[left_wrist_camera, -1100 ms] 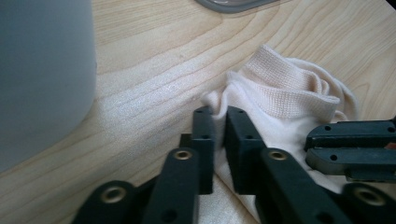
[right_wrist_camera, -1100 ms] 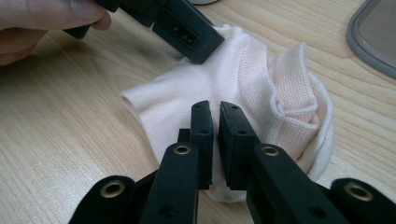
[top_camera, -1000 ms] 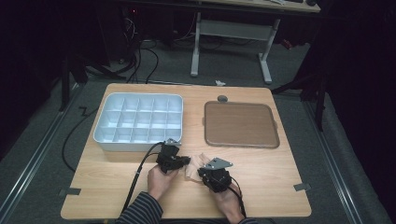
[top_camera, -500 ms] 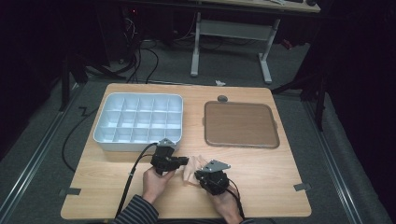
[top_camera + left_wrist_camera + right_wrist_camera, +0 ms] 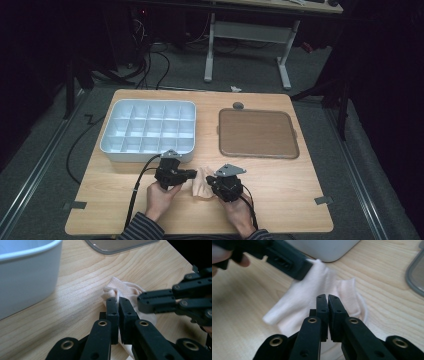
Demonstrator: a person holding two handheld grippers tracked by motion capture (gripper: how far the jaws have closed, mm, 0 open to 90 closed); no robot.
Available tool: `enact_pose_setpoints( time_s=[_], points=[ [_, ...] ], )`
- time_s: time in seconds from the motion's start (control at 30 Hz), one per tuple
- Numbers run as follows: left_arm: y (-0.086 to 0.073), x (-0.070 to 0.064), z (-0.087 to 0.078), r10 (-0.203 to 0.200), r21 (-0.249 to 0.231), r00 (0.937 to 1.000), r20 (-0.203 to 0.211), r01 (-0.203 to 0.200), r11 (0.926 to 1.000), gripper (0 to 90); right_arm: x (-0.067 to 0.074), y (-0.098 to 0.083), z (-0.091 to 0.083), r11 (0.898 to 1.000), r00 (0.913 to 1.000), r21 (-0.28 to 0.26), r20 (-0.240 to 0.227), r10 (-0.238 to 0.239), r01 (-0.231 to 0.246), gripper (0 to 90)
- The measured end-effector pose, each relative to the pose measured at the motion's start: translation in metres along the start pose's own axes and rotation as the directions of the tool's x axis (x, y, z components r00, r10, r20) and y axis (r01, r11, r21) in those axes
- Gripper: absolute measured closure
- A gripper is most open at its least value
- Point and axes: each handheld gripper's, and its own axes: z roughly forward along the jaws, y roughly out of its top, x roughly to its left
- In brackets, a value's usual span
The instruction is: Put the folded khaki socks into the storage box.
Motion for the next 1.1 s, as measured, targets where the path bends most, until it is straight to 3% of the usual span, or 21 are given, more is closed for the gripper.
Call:
enact_pose_setpoints(
  time_s=[0.2, 0.63, 1.1],
  points=[
    [-0.001, 0.000, 0.000, 0.004, 0.006, 1.0000, 0.005, -0.004, 1.0000, 87.7, -0.006, 0.001, 0.008, 0.999, 0.9994, 0.030, 0.025, 0.025, -0.025, 89.3],
    [0.001, -0.003, -0.002, 0.013, -0.010, 0.9997, 0.021, -0.012, 0.9999, 87.8, -0.004, 0.001, 0.020, 0.997, 0.9998, 0.075, 0.017, 0.006, -0.007, 89.8],
    [0.004, -0.005, -0.007, 0.049, -0.043, 0.9980, 0.040, -0.047, 0.9980, 88.5, 0.009, 0.009, 0.032, 0.995, 0.9984, 0.096, -0.054, -0.018, 0.023, 89.9]
  ],
)
